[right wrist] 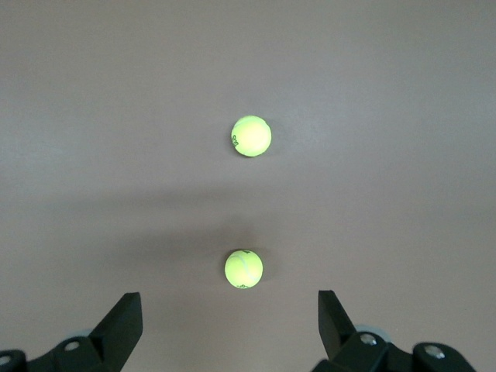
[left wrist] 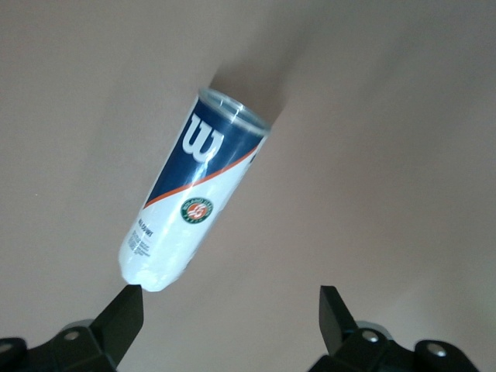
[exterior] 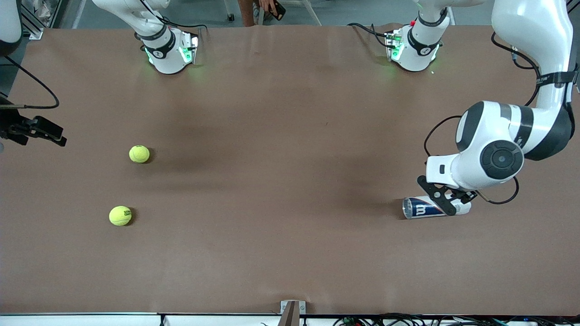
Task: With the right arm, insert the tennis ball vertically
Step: 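Grasp the can with the left gripper while the right gripper reaches a ball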
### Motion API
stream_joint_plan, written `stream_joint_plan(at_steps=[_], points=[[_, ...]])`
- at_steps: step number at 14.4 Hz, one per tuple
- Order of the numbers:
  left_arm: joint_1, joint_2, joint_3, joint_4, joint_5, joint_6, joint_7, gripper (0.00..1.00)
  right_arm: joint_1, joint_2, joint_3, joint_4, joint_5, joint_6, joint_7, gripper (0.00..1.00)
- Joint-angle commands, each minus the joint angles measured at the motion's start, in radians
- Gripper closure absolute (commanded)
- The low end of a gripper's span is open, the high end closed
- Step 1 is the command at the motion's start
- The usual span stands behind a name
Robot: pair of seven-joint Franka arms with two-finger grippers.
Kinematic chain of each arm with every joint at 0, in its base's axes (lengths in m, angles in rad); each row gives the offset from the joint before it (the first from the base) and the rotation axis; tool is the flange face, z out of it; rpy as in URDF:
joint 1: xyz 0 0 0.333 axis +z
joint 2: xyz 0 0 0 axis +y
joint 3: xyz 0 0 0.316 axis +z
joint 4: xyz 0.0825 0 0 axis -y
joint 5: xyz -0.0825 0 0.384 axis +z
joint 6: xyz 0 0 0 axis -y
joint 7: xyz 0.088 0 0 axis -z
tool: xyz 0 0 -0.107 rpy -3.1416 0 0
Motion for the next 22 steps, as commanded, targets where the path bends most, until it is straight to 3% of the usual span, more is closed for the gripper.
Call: stream_joint_plan(at_steps=[1, 3, 7, 15, 19, 22], points=[[0.001, 0.064, -0.006, 0.034, 0.059, 0.029, 0.080, 0.00, -0.020, 0.025, 0.006, -0.003, -0.009, 0.002, 0.002, 0.00], [-0.011, 0.085, -0.004, 0.030, 0.083, 0.054, 0.104, 0.00, -0.012, 0.048, 0.006, -0.004, -0.009, -0.004, 0.008, 0.00], [-0.072, 0.157, -0.006, 0.034, 0.243, 0.089, 0.115, 0.00, -0.023, 0.096, 0.006, -0.004, -0.012, -0.007, 0.000, 0.00], [-0.102, 0.202, -0.006, 0.034, 0.361, 0.109, 0.146, 0.00, -0.020, 0.187, 0.007, -0.023, -0.009, -0.006, -0.020, 0.00], [-0.109, 0.242, -0.006, 0.035, 0.419, 0.109, 0.120, 0.00, -0.012, 0.191, 0.007, -0.116, -0.006, 0.008, -0.020, 0.00], [-0.120, 0.245, -0.001, 0.035, 0.485, 0.109, 0.091, 0.00, -0.013, 0.186, 0.007, -0.258, -0.004, 0.132, -0.020, 0.00]])
